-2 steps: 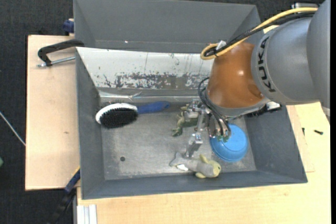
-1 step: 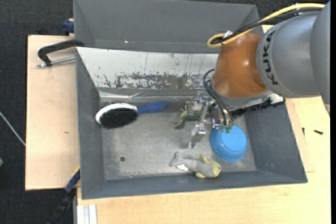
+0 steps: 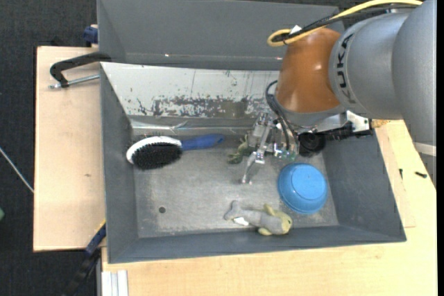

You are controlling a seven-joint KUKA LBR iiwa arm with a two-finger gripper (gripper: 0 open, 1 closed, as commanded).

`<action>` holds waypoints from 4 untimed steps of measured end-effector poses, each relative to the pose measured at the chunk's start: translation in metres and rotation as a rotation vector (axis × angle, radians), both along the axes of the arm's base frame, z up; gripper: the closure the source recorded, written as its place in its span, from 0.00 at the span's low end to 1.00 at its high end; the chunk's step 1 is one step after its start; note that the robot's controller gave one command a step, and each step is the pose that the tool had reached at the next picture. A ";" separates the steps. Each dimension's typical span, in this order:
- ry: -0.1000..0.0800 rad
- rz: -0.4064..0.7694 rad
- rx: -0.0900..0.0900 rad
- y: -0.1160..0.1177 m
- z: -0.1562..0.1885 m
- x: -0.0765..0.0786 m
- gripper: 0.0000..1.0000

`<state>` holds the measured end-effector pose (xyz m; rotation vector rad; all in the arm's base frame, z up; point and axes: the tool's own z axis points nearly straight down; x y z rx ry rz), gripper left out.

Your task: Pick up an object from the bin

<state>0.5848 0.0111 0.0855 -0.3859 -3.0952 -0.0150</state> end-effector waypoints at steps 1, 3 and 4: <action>-0.043 -0.006 -0.007 -0.004 0.006 0.010 1.00; -0.032 0.578 -0.007 -0.006 0.116 -0.006 1.00; -0.032 0.577 -0.006 -0.006 0.116 -0.006 0.00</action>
Offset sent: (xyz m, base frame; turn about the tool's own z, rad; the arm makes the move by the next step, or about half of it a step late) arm 0.0000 0.0000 0.0000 0.0000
